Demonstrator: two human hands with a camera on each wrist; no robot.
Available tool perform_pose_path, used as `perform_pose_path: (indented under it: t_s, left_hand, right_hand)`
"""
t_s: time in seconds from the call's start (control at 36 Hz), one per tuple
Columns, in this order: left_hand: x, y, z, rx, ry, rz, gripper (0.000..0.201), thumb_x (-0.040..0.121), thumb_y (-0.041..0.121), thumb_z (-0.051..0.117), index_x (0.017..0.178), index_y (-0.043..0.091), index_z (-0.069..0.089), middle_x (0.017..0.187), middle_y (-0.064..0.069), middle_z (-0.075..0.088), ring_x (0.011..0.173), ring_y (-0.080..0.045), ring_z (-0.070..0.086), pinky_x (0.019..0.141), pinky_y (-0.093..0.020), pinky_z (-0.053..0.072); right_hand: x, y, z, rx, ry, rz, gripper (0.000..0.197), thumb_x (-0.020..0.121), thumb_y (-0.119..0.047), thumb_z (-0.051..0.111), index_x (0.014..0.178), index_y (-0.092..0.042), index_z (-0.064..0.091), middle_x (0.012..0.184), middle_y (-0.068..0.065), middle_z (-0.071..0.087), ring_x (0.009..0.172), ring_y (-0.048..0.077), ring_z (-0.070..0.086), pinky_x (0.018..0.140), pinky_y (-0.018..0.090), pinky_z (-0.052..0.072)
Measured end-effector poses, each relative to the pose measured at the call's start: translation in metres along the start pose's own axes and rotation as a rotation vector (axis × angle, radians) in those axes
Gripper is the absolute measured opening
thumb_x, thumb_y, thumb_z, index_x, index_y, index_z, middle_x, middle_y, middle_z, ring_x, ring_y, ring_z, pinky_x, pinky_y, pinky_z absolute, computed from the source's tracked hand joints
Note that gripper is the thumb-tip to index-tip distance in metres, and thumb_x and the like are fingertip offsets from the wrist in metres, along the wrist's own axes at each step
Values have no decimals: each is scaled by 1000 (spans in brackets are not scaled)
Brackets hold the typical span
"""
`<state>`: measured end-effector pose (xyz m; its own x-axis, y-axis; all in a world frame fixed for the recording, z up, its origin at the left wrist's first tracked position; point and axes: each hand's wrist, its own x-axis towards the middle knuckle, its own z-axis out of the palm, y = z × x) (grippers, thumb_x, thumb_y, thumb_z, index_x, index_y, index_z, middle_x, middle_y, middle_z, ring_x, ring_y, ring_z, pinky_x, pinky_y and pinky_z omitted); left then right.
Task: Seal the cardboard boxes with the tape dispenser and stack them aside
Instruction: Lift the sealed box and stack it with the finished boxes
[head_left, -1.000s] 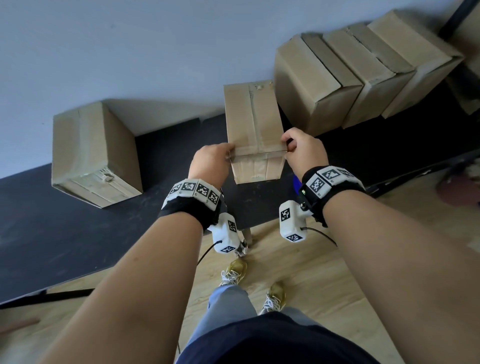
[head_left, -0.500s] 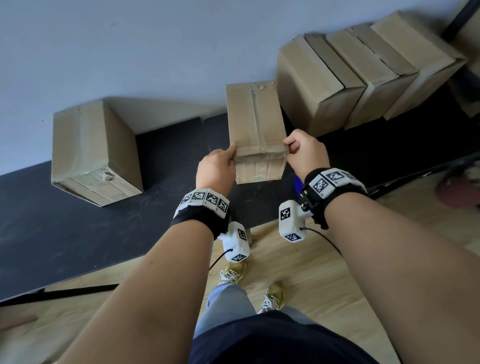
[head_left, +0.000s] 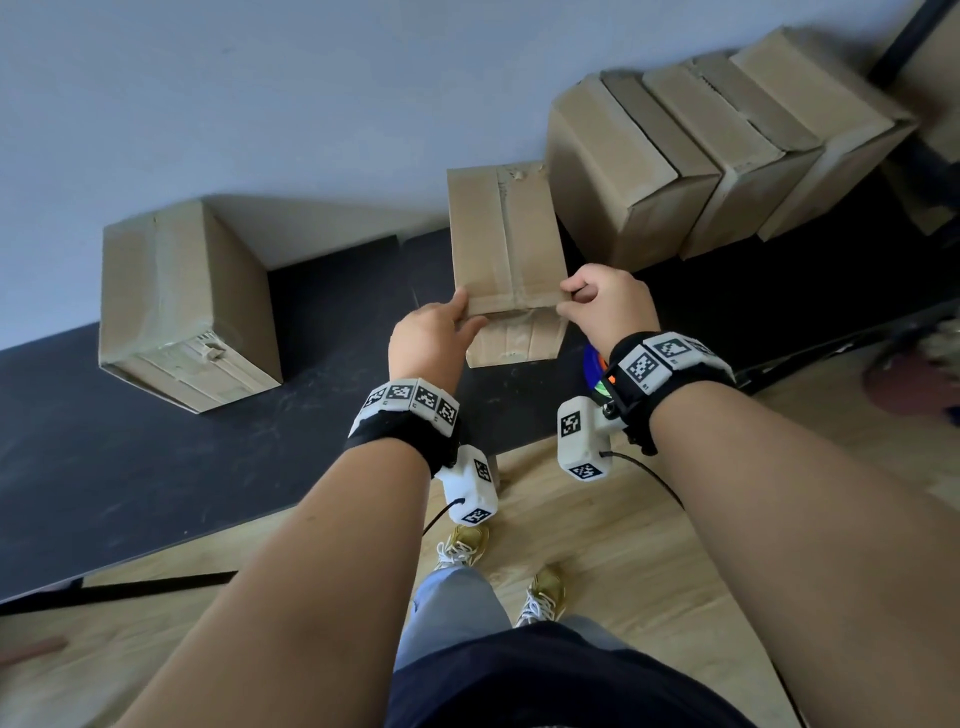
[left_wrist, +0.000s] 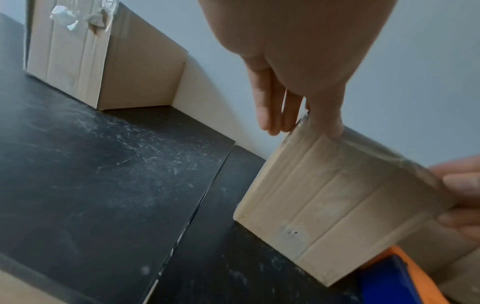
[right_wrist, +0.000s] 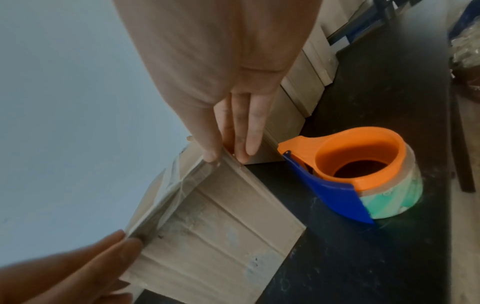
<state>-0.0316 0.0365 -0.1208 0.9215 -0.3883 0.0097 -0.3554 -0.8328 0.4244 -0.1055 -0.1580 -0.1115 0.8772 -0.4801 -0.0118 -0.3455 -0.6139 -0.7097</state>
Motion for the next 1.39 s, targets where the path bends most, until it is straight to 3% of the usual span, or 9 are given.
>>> perform_pose_path:
  t_s: [0.17, 0.25, 0.33, 0.53, 0.69, 0.83, 1.11, 1.28, 1.39]
  left_hand:
    - [5, 7, 0, 253, -81, 55, 45, 102, 43, 36, 138, 16, 40, 100, -9, 61, 90, -27, 58, 69, -35, 42]
    - [9, 8, 0, 277, -112, 51, 45, 103, 42, 33, 139, 15, 37, 102, -10, 60, 89, -28, 57, 66, -34, 37]
    - [10, 9, 1, 303, -116, 43, 44, 103, 41, 31, 139, 14, 37, 94, -8, 57, 77, -24, 48, 64, -34, 35]
    - [8, 7, 6, 287, -57, 48, 45, 103, 40, 34, 140, 15, 39, 94, -9, 58, 84, -28, 55, 63, -34, 31]
    - [-1, 5, 15, 140, 53, 7, 52, 95, 43, 46, 141, 19, 46, 87, -2, 59, 83, -22, 57, 65, -29, 39]
    - [1, 8, 15, 178, 36, -4, 63, 91, 58, 45, 141, 20, 45, 93, -1, 60, 88, -22, 58, 74, -33, 47]
    - [15, 9, 10, 290, -39, 25, 53, 98, 52, 39, 135, 14, 45, 99, -7, 62, 89, -28, 59, 70, -36, 42]
    - [10, 10, 11, 268, -44, 4, 54, 98, 52, 39, 137, 15, 43, 100, -7, 62, 91, -29, 59, 71, -36, 41]
    - [10, 12, 9, 273, -46, 12, 54, 98, 51, 39, 138, 14, 43, 100, -8, 62, 91, -30, 59, 72, -36, 41]
  right_hand:
    - [0, -1, 1, -150, -18, -62, 21, 88, -14, 67, 109, -14, 69, 99, 3, 70, 94, 20, 64, 85, 31, 50]
    - [0, 0, 7, -282, -44, -72, 38, 86, -2, 50, 114, -24, 63, 104, -2, 66, 99, 25, 60, 83, 39, 53]
    - [1, 5, 15, -295, -22, -23, 47, 80, -6, 40, 116, -33, 55, 99, -10, 60, 101, 24, 57, 79, 42, 54]
    - [4, 0, 16, -289, 17, -58, 30, 82, -9, 48, 103, -29, 57, 83, -13, 50, 88, 25, 59, 71, 34, 52]
    - [-4, -4, 13, -228, 30, -68, 32, 84, -12, 55, 116, -10, 62, 100, 4, 62, 87, 22, 57, 69, 26, 39]
    - [-10, -2, 17, -225, 53, -97, 28, 90, -13, 57, 118, -9, 62, 104, 6, 62, 94, 22, 60, 74, 27, 44]
    - [-2, -10, 14, -278, 47, -80, 19, 92, -11, 55, 109, -8, 64, 102, 9, 65, 90, 28, 62, 67, 27, 40]
    - [-12, -18, 19, -338, 31, -54, 35, 88, -38, 65, 110, -13, 53, 101, 4, 53, 79, 21, 52, 62, 30, 39]
    - [-7, -22, 18, -371, 50, -61, 30, 90, -36, 64, 104, -12, 53, 97, 6, 54, 74, 20, 46, 59, 29, 32]
